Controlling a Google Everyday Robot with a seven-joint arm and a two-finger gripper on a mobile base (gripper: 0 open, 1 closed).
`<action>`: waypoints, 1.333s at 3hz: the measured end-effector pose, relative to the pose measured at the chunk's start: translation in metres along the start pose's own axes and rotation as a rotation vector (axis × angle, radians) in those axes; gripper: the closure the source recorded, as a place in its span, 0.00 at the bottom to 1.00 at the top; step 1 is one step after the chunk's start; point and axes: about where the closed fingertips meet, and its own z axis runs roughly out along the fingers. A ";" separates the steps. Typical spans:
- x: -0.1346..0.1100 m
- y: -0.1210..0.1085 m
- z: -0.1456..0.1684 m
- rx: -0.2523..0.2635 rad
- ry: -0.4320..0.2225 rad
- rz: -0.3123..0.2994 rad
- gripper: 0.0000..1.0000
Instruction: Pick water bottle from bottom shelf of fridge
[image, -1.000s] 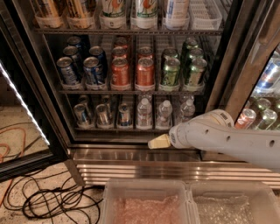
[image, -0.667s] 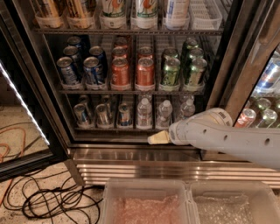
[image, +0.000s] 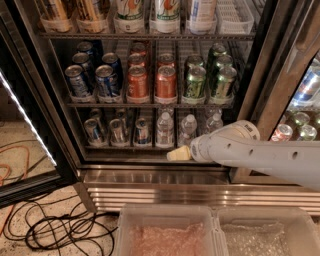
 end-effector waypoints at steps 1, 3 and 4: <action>0.002 0.001 0.008 -0.008 -0.030 0.026 0.00; -0.044 -0.043 0.029 0.018 -0.203 0.163 0.22; -0.044 -0.044 0.028 0.019 -0.207 0.165 0.25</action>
Offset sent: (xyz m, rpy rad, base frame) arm 0.0520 0.0112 -0.0304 0.1793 -0.2026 -0.1983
